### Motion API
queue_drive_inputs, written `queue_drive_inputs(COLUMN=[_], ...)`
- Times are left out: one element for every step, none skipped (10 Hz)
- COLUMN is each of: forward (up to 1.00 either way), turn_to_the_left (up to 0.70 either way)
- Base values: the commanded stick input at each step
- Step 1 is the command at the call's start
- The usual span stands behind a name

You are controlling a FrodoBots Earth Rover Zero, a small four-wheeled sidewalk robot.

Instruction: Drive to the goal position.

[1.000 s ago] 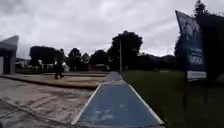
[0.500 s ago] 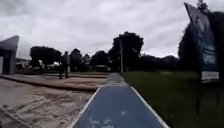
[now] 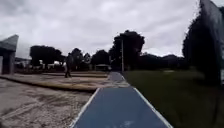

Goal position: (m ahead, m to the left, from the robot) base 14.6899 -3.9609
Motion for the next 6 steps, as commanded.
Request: queue_drive_inputs(forward=[0.5, 0.5, 0.5, 0.5, 0.5, 0.5], turn_to_the_left=[0.0, 0.0, 0.0, 0.0, 0.0, 0.0])
